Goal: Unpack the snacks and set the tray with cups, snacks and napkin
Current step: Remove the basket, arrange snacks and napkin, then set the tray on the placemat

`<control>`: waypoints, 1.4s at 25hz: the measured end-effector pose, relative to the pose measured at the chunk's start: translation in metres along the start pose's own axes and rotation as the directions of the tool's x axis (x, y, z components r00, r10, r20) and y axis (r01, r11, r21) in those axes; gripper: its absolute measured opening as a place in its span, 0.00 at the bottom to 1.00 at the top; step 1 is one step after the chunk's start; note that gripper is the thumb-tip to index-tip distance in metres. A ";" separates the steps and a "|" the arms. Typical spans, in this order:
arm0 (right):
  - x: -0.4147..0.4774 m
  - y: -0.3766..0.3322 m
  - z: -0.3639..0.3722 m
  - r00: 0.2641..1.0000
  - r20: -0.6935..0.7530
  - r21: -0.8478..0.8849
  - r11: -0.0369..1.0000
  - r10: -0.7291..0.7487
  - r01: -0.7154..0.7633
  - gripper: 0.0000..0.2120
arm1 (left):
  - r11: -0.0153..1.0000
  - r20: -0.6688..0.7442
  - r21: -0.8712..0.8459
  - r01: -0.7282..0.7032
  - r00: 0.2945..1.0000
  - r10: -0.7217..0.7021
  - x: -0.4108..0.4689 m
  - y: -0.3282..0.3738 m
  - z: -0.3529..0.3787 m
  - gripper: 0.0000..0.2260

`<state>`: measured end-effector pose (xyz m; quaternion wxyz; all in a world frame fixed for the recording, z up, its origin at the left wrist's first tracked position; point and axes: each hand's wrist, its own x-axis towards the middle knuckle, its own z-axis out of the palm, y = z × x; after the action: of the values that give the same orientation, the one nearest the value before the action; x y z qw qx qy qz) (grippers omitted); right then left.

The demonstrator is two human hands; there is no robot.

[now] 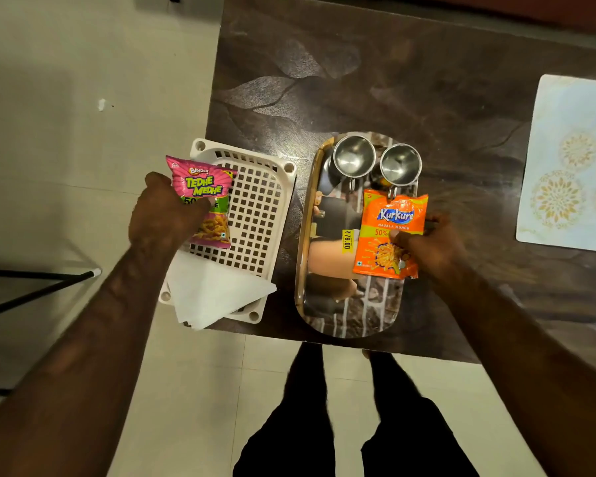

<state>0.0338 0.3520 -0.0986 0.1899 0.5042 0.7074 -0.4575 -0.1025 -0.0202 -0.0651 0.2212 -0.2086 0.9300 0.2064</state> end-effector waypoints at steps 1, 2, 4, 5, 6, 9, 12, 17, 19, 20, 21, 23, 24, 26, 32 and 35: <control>0.001 -0.001 -0.001 1.000 0.001 -0.002 1.000 -0.005 0.005 0.34 | 1.000 0.008 -0.019 0.010 1.000 -0.010 0.001 -0.002 0.002 0.32; -0.002 -0.003 -0.002 0.999 -0.040 -0.012 1.000 -0.020 0.020 0.34 | 0.999 0.008 -0.037 0.017 1.000 -0.016 0.002 -0.004 0.004 0.32; -0.014 -0.010 -0.004 0.966 -0.239 -0.059 0.995 -0.097 0.085 0.29 | 0.997 0.003 -0.075 0.023 1.000 -0.022 0.002 -0.007 0.006 0.30; -0.022 -0.012 -0.005 0.930 -0.337 -0.086 0.989 -0.146 0.124 0.27 | 0.995 0.003 -0.096 0.026 1.000 -0.026 0.001 -0.007 0.005 0.29; -0.033 -0.014 -0.006 0.896 -0.399 -0.103 0.981 -0.192 0.164 0.26 | 0.993 0.006 -0.115 0.029 1.000 -0.029 0.000 -0.007 0.004 0.28; -0.060 -0.014 0.002 0.870 -0.362 -0.106 0.942 -0.335 0.319 0.21 | 0.969 0.063 -0.244 0.036 0.998 -0.022 -0.011 -0.003 -0.006 0.22; -0.078 -0.018 0.018 0.907 -0.104 0.003 0.912 -0.407 0.410 0.12 | 0.850 0.244 -0.517 0.099 0.969 0.036 -0.038 0.008 -0.021 0.20; -0.098 -0.039 0.056 0.869 0.447 0.297 0.952 -0.211 0.079 0.14 | 0.767 0.473 -0.628 0.136 0.849 0.237 -0.092 0.039 0.006 0.25; -0.098 -0.039 0.064 0.882 0.441 0.285 0.958 -0.168 0.039 0.16 | 0.809 0.425 -0.581 0.088 0.880 0.210 -0.107 0.054 0.032 0.27; -0.097 -0.039 0.065 0.909 0.389 0.255 0.966 -0.152 0.052 0.16 | 0.832 0.394 -0.551 0.059 0.898 0.197 -0.110 0.060 0.044 0.28; -0.094 -0.038 0.063 0.934 0.333 0.225 0.973 -0.131 0.056 0.18 | 0.856 0.380 -0.516 0.039 0.905 0.189 -0.112 0.066 0.054 0.29; -0.084 -0.034 0.058 0.963 0.258 0.175 0.984 -0.081 0.036 0.19 | 0.898 0.396 -0.441 0.000 0.897 0.195 -0.111 0.074 0.069 0.29; -0.080 -0.031 0.055 0.971 0.232 0.160 0.987 -0.060 0.022 0.18 | 0.909 0.418 -0.416 -0.022 0.883 0.213 -0.110 0.077 0.075 0.27; -0.070 -0.026 0.053 0.978 0.203 0.153 0.988 -0.040 0.009 0.15 | 0.922 0.432 -0.375 -0.092 0.863 0.262 -0.106 0.081 0.083 0.22; -0.055 -0.028 0.060 0.989 0.125 0.085 0.994 -0.081 0.071 0.14 | 0.947 0.388 -0.202 -0.249 0.868 0.310 -0.094 0.089 0.092 0.20; -0.052 -0.029 0.063 0.989 0.088 0.040 0.992 -0.122 0.119 0.15 | 0.944 0.317 -0.150 -0.293 0.890 0.327 -0.096 0.092 0.093 0.22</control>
<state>0.0174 0.2694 -0.0796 0.1849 0.4424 0.7193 -0.5027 -0.0378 0.1287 -0.0669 0.3308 -0.0295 0.8884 0.3169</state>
